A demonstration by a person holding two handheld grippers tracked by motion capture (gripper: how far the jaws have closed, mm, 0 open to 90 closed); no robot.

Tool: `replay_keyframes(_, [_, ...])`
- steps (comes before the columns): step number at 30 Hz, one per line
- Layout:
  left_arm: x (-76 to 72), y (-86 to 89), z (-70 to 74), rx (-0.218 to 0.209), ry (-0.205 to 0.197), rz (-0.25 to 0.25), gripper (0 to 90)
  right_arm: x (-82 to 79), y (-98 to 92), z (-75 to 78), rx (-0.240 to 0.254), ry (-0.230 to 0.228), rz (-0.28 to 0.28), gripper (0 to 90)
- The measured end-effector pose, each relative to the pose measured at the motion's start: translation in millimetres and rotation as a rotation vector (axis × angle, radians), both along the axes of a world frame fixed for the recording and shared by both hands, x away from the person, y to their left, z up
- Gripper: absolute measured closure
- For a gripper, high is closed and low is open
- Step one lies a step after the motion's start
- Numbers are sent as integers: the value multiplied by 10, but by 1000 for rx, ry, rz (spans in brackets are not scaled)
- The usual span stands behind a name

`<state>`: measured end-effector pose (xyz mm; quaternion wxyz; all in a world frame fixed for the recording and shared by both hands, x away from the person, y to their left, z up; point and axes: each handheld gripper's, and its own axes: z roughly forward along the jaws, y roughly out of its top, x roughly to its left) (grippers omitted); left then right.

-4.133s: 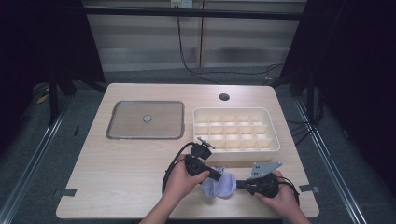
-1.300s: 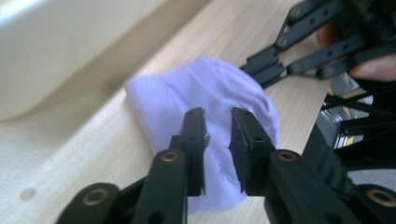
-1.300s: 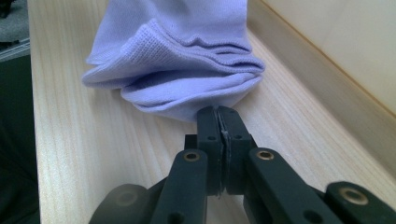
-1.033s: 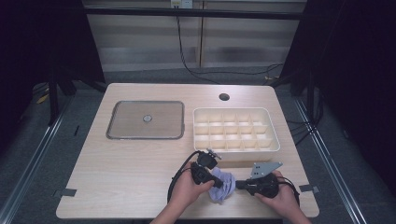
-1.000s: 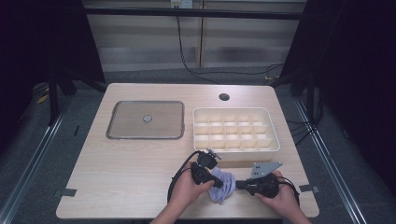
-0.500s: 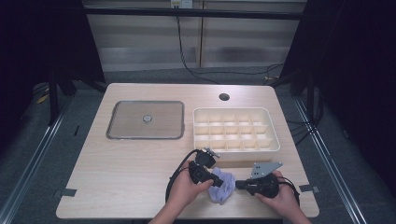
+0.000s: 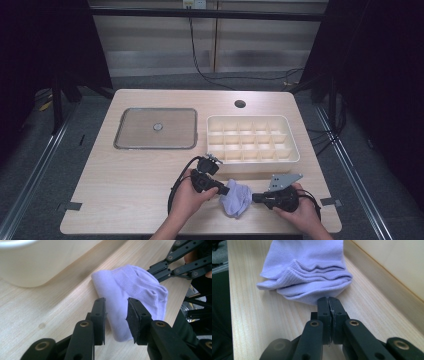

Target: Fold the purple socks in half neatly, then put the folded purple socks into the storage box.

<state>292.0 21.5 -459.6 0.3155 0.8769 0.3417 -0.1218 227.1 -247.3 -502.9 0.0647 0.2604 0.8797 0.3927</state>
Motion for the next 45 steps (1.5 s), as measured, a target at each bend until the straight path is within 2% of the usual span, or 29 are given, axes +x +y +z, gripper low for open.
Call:
replay_keyframes(4, [8, 4, -16, -1, 19, 0, 657, -1, -1, -1, 0, -3, -1, 884])
replay_keyframes(6, [25, 7, -29, 0, 42, 1, 638, -3, -4, -3, 3, -2, -1, 885])
replay_keyframes(16, [45, 10, -77, 4, 76, 12, 638, -1, -15, -11, 12, 1, -2, 884])
replay_keyframes(18, [46, 2, -90, -6, 87, 12, 638, -6, -15, -9, 11, 1, -6, 884])
replay_keyframes(26, [30, 9, -109, -3, 103, 16, 647, -12, -16, -7, 11, 3, -8, 884])
replay_keyframes(27, [21, 4, -112, -15, 103, 33, 647, -12, -17, -7, 12, 3, -8, 885])
replay_keyframes(29, [27, 20, -108, -6, 96, 23, 648, -11, -17, -8, 12, 4, -8, 884])
replay_keyframes(30, [24, 20, -113, -15, 97, 26, 656, -11, -17, -7, 11, 4, -8, 884])
replay_keyframes(45, [9, 20, -148, -15, 124, 23, 692, -12, -17, -7, 12, 4, -8, 884])
